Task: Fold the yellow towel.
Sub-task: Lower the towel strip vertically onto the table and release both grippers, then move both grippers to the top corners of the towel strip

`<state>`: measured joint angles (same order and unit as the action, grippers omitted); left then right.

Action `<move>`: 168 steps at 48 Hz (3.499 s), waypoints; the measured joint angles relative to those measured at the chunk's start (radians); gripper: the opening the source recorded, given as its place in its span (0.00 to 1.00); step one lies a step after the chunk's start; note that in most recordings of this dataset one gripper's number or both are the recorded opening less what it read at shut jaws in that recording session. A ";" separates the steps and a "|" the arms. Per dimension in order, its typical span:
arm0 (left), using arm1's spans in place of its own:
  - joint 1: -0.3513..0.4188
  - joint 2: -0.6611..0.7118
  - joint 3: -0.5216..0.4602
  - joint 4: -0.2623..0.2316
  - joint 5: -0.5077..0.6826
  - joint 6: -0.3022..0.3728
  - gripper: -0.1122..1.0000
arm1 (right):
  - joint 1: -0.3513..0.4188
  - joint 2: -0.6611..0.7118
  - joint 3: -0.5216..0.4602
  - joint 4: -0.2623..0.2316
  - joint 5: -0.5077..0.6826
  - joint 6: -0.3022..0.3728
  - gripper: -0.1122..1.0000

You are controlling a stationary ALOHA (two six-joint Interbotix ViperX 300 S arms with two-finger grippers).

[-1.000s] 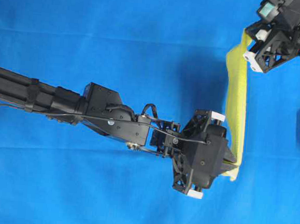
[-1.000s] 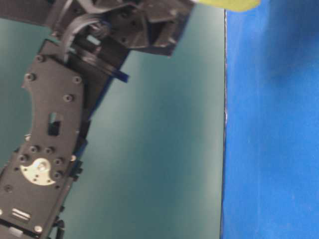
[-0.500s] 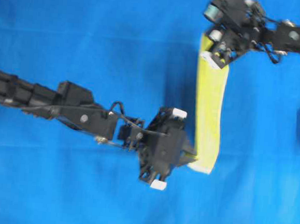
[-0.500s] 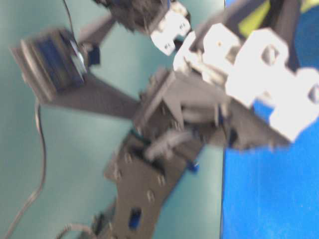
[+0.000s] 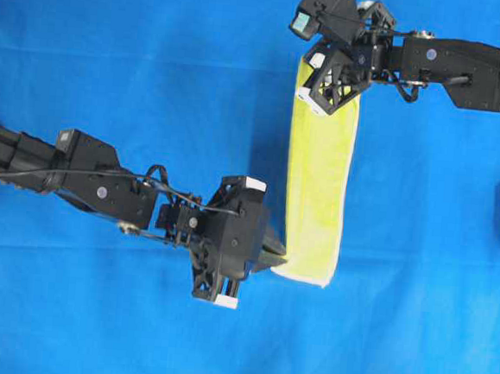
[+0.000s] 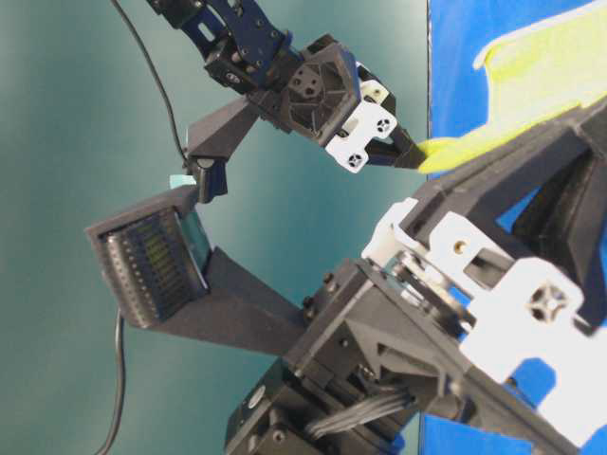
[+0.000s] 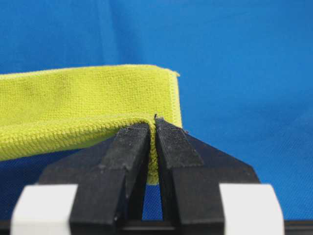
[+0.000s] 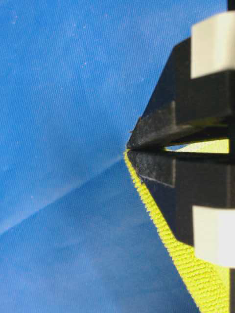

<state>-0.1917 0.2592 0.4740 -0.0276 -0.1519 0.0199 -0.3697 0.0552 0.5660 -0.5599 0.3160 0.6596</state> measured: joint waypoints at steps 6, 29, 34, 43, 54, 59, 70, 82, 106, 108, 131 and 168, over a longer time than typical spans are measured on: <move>-0.005 0.000 -0.006 0.000 0.000 0.000 0.13 | 0.009 0.000 0.000 -0.003 -0.020 -0.009 0.11; -0.032 -0.003 -0.018 0.002 0.023 0.012 0.79 | 0.025 0.000 0.008 -0.008 -0.066 -0.071 0.69; -0.028 -0.034 -0.018 0.002 0.060 0.012 0.76 | 0.029 0.000 0.008 -0.012 -0.066 -0.083 0.66; -0.026 -0.121 -0.017 0.000 0.155 0.012 0.76 | 0.051 -0.031 0.018 -0.015 -0.049 -0.091 0.65; -0.023 -0.272 0.043 0.002 0.276 0.014 0.76 | 0.066 -0.167 0.069 -0.015 -0.003 -0.086 0.65; -0.005 -0.330 0.091 0.002 0.281 0.011 0.76 | 0.081 -0.249 0.117 -0.014 -0.003 -0.078 0.65; 0.067 -0.466 0.236 0.000 0.138 0.011 0.75 | 0.087 -0.460 0.275 0.006 -0.107 -0.055 0.65; 0.153 -0.581 0.416 0.002 -0.147 0.009 0.75 | 0.089 -0.670 0.457 0.008 -0.308 -0.043 0.65; 0.193 -0.541 0.488 0.002 -0.307 -0.005 0.75 | 0.081 -0.712 0.598 0.023 -0.503 -0.041 0.65; 0.193 -0.540 0.485 0.002 -0.305 -0.005 0.75 | 0.078 -0.712 0.598 0.021 -0.503 -0.041 0.65; 0.275 -0.433 0.383 -0.006 -0.252 -0.014 0.75 | 0.044 -0.601 0.512 0.038 -0.360 -0.043 0.65; 0.502 0.025 0.192 -0.006 -0.245 -0.017 0.75 | -0.078 -0.029 0.281 0.011 -0.295 -0.051 0.65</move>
<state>0.3099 0.2838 0.6657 -0.0337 -0.3973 0.0031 -0.4479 0.0261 0.8468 -0.5492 0.0215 0.6090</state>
